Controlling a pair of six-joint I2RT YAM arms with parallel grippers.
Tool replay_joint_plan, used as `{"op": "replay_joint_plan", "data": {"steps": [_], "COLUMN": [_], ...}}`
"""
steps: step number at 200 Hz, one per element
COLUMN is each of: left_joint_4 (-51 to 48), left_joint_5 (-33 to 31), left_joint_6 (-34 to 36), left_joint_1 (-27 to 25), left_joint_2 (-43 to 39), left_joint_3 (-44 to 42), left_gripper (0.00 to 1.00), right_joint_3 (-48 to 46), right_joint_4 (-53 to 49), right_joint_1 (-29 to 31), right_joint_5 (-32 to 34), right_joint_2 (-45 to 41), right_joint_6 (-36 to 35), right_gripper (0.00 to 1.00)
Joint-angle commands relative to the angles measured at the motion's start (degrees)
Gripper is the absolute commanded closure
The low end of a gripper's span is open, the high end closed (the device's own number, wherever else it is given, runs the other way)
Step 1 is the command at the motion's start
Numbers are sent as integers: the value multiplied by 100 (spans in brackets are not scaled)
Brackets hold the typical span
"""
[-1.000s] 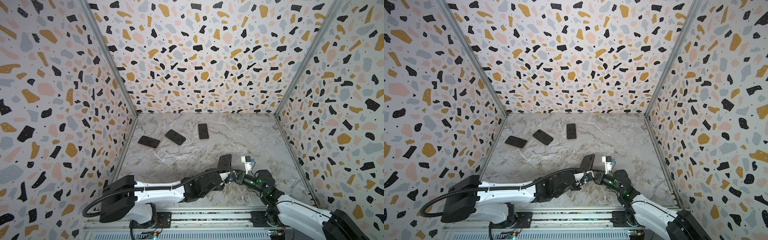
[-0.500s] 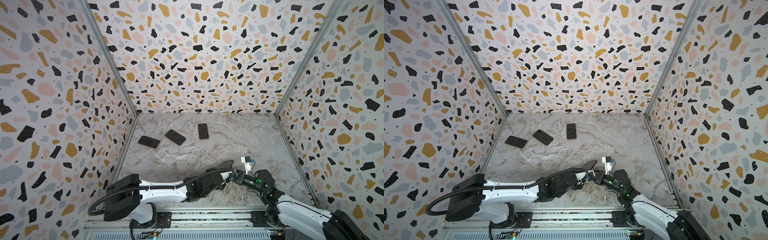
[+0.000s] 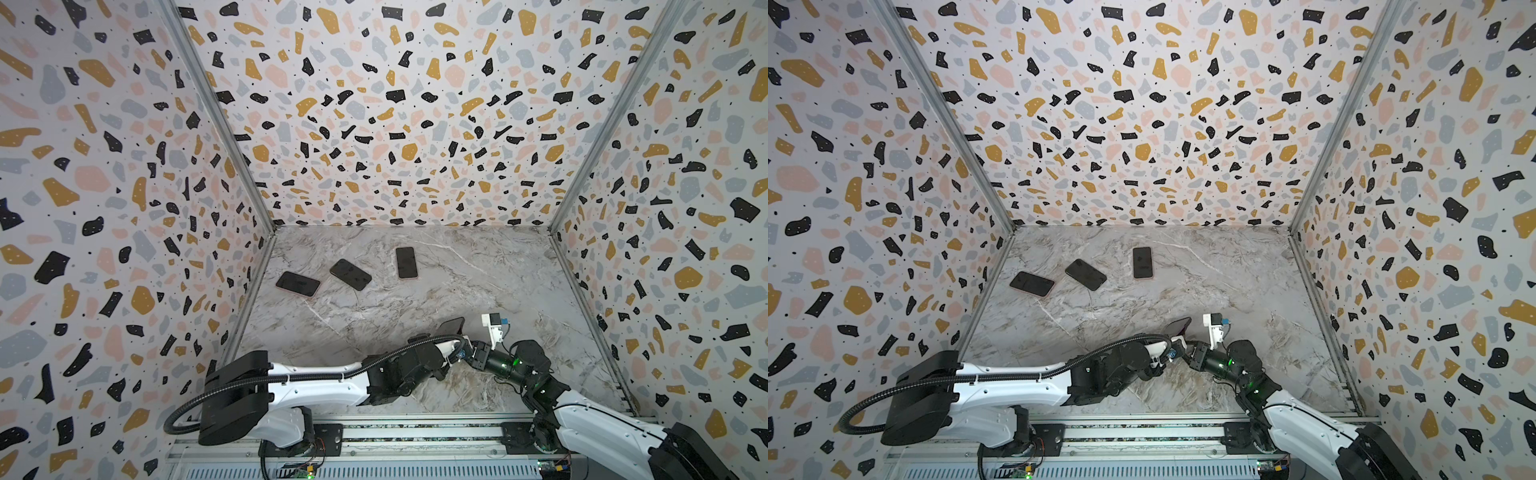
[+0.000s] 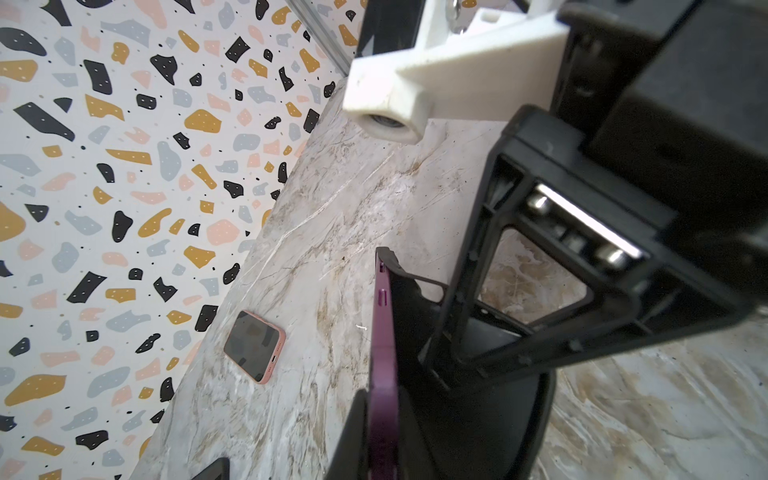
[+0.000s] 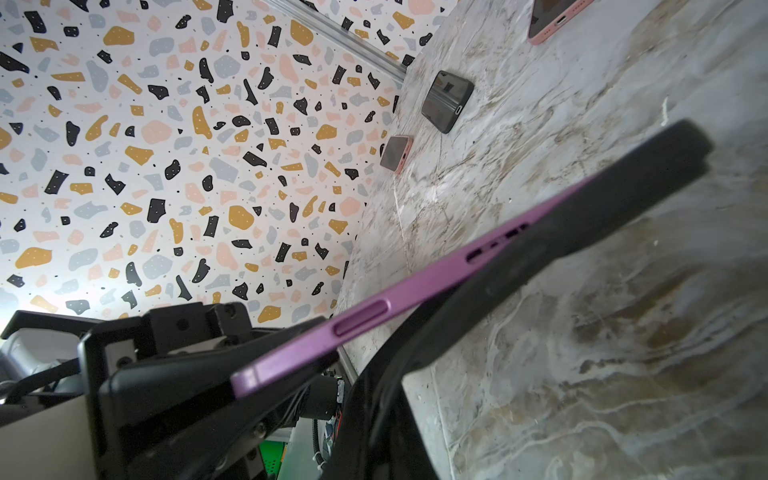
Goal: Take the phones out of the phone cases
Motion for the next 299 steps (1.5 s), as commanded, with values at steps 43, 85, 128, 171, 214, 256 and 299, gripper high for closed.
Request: {"op": "replay_joint_plan", "data": {"steps": [43, 85, 128, 171, 214, 256, 299], "left_joint_4": [-229, -686, -1153, -1387, -1306, -1193, -1085], "left_joint_5": [-364, -632, -1245, -1630, -1743, -1709, -1799], "left_joint_6": [-94, -102, -130, -66, 210, 410, 511], "left_joint_1": [-22, -27, -35, -47, -52, -49, -53], "left_joint_2": [-1087, -1586, -1762, -1345, -842, -491, 76], "left_joint_3": [101, -28, -197, -325, -436, -541, -553], "left_gripper": [100, 100, 100, 100, 100, 100, 100], "right_joint_3": [-274, -226, -57, 127, 331, 486, 571], "right_joint_4": [-191, -368, -830, -937, -648, -545, -401], "right_joint_1": [2, -57, -123, -124, -104, -99, -78], "right_joint_5": [342, 419, 413, 195, -137, -212, -266], "right_joint_2": [70, 84, -94, 71, 641, 1128, 1495], "right_joint_6": [12, -49, -161, -252, -289, -315, -323], "right_gripper": [100, 100, 100, 100, 100, 100, 100]}}
